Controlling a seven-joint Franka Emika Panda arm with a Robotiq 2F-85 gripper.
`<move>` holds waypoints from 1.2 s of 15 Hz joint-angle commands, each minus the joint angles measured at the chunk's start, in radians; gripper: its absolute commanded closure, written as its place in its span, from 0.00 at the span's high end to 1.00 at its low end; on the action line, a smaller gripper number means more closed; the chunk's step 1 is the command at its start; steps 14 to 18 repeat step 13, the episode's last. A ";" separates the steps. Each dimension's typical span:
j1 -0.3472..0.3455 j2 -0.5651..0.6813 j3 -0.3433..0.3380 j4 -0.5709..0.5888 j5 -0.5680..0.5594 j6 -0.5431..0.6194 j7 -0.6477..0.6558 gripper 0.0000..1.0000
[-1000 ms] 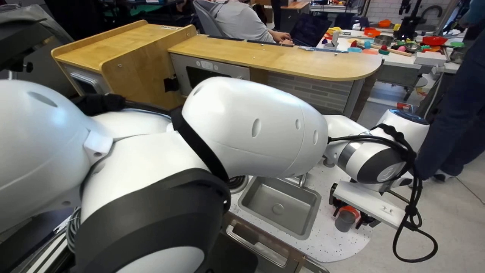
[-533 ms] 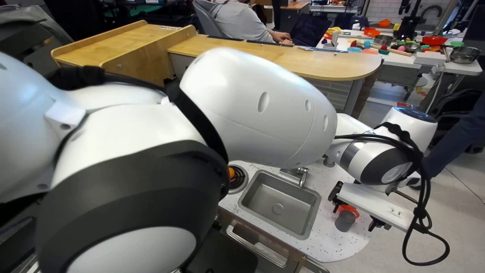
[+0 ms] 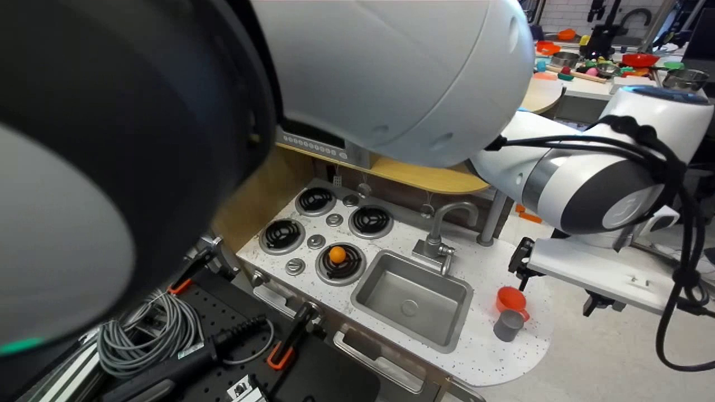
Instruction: Remove the gray object from the cup
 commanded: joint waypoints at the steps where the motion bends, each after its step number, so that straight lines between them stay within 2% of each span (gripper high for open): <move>1: 0.022 -0.185 0.002 -0.240 -0.024 0.131 -0.028 1.00; 6: 0.013 -0.372 0.046 -0.457 -0.003 0.120 -0.094 1.00; 7: 0.027 -0.249 0.021 -0.297 0.002 0.095 -0.070 1.00; 8: 0.030 -0.272 0.020 -0.322 0.003 0.095 -0.072 1.00; 18: 0.029 -0.258 0.018 -0.316 0.002 0.094 -0.071 1.00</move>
